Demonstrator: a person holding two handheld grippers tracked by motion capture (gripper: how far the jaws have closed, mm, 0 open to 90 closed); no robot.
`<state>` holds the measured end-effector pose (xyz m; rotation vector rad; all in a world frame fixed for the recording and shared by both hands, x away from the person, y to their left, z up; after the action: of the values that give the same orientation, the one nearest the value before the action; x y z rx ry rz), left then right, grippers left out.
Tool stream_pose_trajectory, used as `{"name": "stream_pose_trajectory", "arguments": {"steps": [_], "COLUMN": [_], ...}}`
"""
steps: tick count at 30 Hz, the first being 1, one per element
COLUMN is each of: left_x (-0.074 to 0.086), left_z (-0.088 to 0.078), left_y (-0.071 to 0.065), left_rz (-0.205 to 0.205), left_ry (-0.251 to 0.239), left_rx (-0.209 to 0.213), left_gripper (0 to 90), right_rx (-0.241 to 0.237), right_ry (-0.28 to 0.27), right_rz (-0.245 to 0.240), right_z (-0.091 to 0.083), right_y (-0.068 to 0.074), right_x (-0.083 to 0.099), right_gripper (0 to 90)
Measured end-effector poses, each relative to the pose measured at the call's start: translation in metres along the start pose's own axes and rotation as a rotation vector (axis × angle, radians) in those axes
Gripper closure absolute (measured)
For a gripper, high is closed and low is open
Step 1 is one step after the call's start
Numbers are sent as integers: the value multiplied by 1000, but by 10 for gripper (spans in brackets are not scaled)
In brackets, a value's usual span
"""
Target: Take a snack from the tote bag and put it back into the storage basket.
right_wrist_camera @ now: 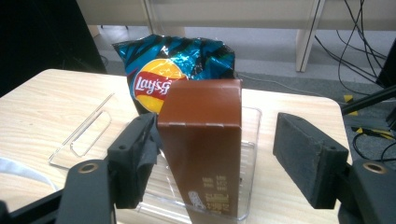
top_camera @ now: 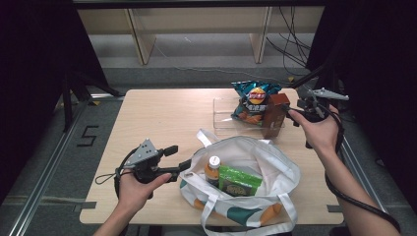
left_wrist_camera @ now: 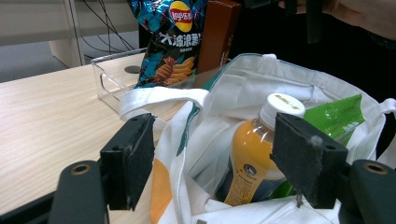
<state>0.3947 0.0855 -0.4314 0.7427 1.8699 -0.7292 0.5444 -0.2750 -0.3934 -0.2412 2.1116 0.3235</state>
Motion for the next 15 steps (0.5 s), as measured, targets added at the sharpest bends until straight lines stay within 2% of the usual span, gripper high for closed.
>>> {"name": "stream_pose_trajectory", "arguments": {"steps": [2,3,5,8,11,12,13,14,15], "left_x": [0,0,0,-1,0,0,0,0,0], "left_z": [0,0,0,0,-1,0,0,0,0], "left_y": [-1,-1,-1,0,0,0,0,0,0], "left_rz": [-8,5,-4,1,2,1,1,1,1], "left_ry": [1,1,-7,-8,-1,-4,-7,-6,-5], "left_rx": [0,5,8,7,1,3,7,6,6], "left_gripper": [294,294,293,294,294,294,294,294,294], "right_rx": [-11,-8,-22,-58,-61,-68,-71,-71,-75], "right_ry": [7,7,11,29,33,36,37,43,39], "right_rz": [2,-15,-41,-48,-33,-58,-69,-58,-79], "right_z": [-4,-5,-7,-13,-16,-19,-20,-22,-23], "right_y": [2,2,3,9,14,13,14,16,15], "right_x": [2,4,8,15,20,21,21,23,23], "right_gripper": [360,372,422,486,515,520,529,531,534]}}
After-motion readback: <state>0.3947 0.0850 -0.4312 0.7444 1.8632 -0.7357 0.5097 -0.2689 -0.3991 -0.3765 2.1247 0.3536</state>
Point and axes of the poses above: each handheld gripper's, and its own axes: z roughly forward along the jaws, x roughly out of its underside, y roughly to its left, the point moved 9 cm from there along z, roughly forward along the jaws, and after that the axes turned 5 degrees about y, right-handed, at the moved point
